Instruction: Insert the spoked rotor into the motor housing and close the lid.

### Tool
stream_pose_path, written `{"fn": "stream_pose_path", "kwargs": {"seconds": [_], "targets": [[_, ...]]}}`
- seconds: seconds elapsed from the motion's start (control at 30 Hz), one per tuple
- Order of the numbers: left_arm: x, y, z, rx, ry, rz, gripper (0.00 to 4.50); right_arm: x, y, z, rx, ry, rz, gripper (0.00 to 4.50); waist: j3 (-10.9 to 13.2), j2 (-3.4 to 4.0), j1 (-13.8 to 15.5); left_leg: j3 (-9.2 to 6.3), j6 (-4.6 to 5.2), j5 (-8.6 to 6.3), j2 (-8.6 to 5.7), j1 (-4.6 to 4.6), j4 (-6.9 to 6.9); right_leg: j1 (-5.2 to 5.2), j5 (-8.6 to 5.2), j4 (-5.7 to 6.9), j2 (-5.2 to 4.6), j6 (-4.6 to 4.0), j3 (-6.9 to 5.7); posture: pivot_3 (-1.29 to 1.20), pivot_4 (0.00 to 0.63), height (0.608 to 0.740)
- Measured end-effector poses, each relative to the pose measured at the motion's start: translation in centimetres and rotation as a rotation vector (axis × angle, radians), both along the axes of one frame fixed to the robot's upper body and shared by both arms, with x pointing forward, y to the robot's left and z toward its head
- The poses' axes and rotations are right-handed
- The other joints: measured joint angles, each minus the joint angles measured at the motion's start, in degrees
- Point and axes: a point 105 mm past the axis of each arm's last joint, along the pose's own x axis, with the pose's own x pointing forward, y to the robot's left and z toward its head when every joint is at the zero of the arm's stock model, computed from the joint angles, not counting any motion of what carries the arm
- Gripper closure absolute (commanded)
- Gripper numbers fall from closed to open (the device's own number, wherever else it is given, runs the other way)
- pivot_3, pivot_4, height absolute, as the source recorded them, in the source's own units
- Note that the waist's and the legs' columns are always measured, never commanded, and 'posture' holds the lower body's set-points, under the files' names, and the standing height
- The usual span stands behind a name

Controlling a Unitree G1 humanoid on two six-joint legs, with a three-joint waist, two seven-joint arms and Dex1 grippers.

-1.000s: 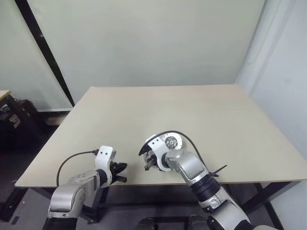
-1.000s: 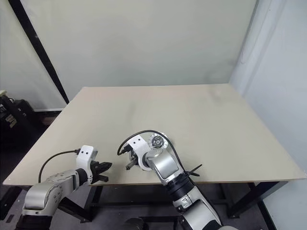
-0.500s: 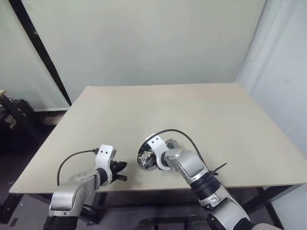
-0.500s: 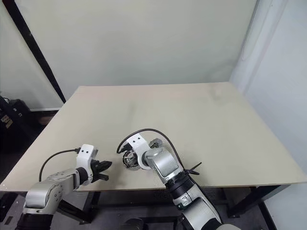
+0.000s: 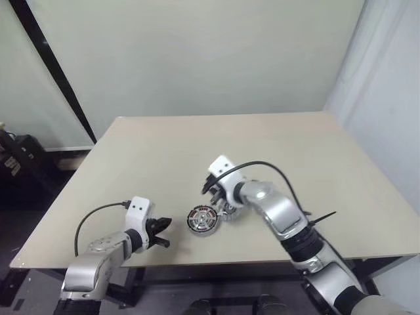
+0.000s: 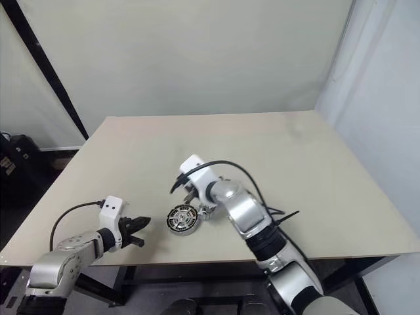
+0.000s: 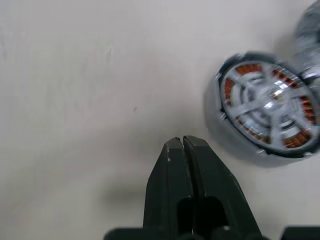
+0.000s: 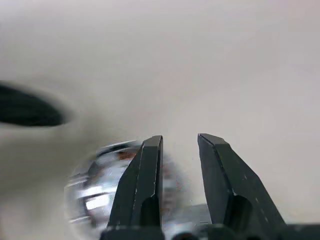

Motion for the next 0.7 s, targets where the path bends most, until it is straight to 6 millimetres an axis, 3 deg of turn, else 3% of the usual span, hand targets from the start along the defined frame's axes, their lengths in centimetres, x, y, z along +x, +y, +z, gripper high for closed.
{"fn": "stream_pose_path", "kwargs": {"seconds": [0.13,0.3,0.53,0.63,0.7], "targets": [[-0.5,0.5,-0.4,-0.013,0.005,-0.009,4.50,1.8,-4.1,0.4,-0.072,-0.066,-0.099,1.72,0.0,-0.02,0.0,0.04,0.21,0.12,-0.01,-0.03,0.08,0.04,0.00,0.00,-0.01,0.00,0.01,0.00,0.000,0.740],[-0.5,0.0,0.2,-0.051,-0.024,-0.056,4.50,1.9,-7.1,-0.9,-0.139,-0.046,-0.143,0.03,0.0,-0.05,0.0,0.04,0.24,0.12,0.04,-0.02,0.05,0.00,0.01,0.05,0.02,0.01,0.01,0.00,0.000,0.740],[-0.6,0.3,0.6,-0.058,-0.031,-0.074,4.50,2.2,-12.4,-2.3,-0.310,-0.033,-0.214,0.03,0.1,-0.16,0.0,0.06,0.25,0.12,0.03,-0.03,0.13,0.07,0.00,0.04,0.01,0.00,0.00,0.00,0.000,0.740],[-0.5,0.3,0.7,-0.057,-0.035,-0.075,4.50,1.2,-12.5,-4.4,-0.349,0.026,-0.184,0.03,0.1,-0.18,-0.1,0.17,0.25,0.12,0.10,0.02,0.13,0.06,0.00,0.04,0.02,0.00,0.01,0.00,0.000,0.740],[-0.5,0.3,0.7,-0.057,-0.035,-0.074,4.50,0.4,-11.3,-5.6,-0.316,0.079,-0.155,0.03,0.1,-0.19,-0.1,0.17,0.25,0.12,0.17,0.04,0.13,0.06,0.00,0.07,0.07,0.00,0.01,0.00,0.000,0.740]]}}
